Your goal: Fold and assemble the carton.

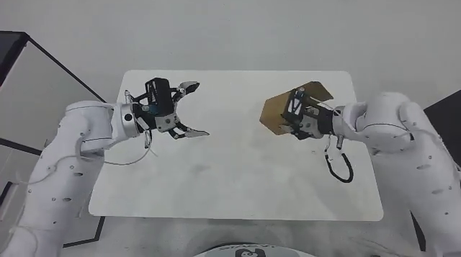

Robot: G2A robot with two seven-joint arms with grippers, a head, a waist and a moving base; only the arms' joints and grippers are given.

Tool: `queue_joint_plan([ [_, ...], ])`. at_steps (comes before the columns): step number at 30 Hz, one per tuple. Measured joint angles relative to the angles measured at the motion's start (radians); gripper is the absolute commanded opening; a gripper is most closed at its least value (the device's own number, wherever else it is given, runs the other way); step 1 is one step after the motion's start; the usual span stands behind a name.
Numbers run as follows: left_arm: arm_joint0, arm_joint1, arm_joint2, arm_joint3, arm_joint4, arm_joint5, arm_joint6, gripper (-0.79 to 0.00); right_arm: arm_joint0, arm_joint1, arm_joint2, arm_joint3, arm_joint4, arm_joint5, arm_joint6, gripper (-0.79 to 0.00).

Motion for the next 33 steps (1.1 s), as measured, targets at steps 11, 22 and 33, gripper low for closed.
queue_joint_plan([
  [11,0.016,0.06,0.056,-0.004,-0.052,0.001,-0.008,0.0,0.22,0.015,-0.341,0.076,-0.25,-0.057,-0.056,-0.785],
  [22,0.016,0.059,0.054,-0.003,-0.051,0.001,-0.007,0.0,0.241,0.013,-0.371,0.093,-0.251,-0.065,-0.068,-0.785],
  [33,0.022,0.061,0.035,0.014,-0.049,0.006,-0.003,0.0,0.321,-0.037,-0.531,0.167,-0.331,-0.091,-0.096,-0.785],
])
